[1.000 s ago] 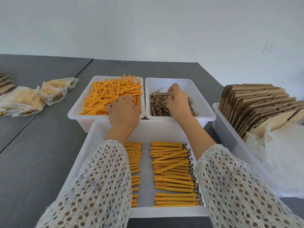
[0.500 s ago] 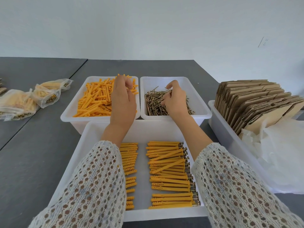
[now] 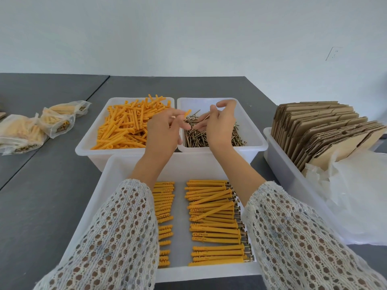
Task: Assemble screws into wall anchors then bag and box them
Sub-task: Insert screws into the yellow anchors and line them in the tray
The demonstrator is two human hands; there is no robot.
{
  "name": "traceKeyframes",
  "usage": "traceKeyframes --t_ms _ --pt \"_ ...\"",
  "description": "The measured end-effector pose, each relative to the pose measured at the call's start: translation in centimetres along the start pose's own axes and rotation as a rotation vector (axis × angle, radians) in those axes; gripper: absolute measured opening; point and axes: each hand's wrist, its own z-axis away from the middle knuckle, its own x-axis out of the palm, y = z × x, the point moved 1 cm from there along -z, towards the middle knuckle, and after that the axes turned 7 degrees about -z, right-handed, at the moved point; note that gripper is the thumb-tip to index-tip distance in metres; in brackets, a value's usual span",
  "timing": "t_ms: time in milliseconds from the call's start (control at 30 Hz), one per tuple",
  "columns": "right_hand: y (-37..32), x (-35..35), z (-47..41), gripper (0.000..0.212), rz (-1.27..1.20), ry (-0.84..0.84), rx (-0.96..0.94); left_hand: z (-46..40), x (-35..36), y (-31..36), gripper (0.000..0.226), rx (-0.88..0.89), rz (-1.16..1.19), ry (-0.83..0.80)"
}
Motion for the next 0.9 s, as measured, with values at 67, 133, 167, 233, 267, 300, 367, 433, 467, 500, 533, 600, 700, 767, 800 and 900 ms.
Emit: traceKeyframes --t_ms 67,133,167,233,267,300,367,433,467,500,533,600,700,767,800,900 --pt "0.0 -0.4 -0.3 0.006 -0.082 0.076 0.062 0.1 0.3 -0.3 0.020 0.031 -0.115 -0.054" --pt "0.0 -0.8 -0.6 0.004 -0.160 0.128 0.152 0.2 0.7 -0.6 0.018 0.020 -0.183 -0.080" --pt "0.1 -0.9 -0.7 0.006 -0.192 0.141 0.197 0.2 0.8 -0.7 0.018 0.014 -0.212 -0.078" --pt "0.2 -0.8 -0.7 0.009 -0.222 0.135 0.262 0.2 1.0 -1.2 0.022 0.018 -0.253 -0.082" --pt "0.2 -0.6 -0.6 0.009 -0.216 0.117 0.277 0.2 1.0 -1.5 0.025 0.026 -0.269 -0.087" --pt "0.3 -0.4 -0.4 0.008 -0.205 0.096 0.283 0.2 1.0 -1.6 0.027 0.034 -0.283 -0.092" --pt "0.5 0.1 -0.1 0.007 -0.191 0.065 0.284 0.2 0.9 -1.8 0.033 0.043 -0.301 -0.097" --pt "0.6 0.2 0.0 0.005 -0.189 0.054 0.289 0.3 0.7 -1.8 0.037 0.066 -0.298 -0.097" --pt "0.6 0.2 0.0 0.004 -0.195 0.058 0.296 0.4 0.6 -1.7 0.037 0.079 -0.297 -0.100" --pt "0.5 0.1 -0.1 0.004 -0.207 0.069 0.306 0.5 0.6 -1.7 0.037 0.090 -0.305 -0.107" --pt "0.5 0.0 -0.2 0.004 -0.227 0.087 0.319 0.5 0.6 -1.6 0.037 0.102 -0.323 -0.117" --pt "0.5 -0.3 -0.5 0.006 -0.285 0.137 0.337 0.7 0.6 -1.5 0.036 0.135 -0.382 -0.141" --pt "0.5 -0.7 -0.7 0.009 -0.358 0.193 0.365 0.9 0.6 -1.6 0.034 0.184 -0.485 -0.149" --pt "0.4 -0.8 -0.6 0.010 -0.403 0.195 0.391 0.9 0.5 -1.7 0.033 0.191 -0.533 -0.131" --pt "0.4 -0.7 -0.5 0.013 -0.413 0.185 0.399 0.9 0.4 -1.7 0.033 0.190 -0.549 -0.123" --pt "0.4 -0.4 -0.3 0.017 -0.410 0.165 0.394 0.9 0.4 -1.7 0.030 0.190 -0.584 -0.124"
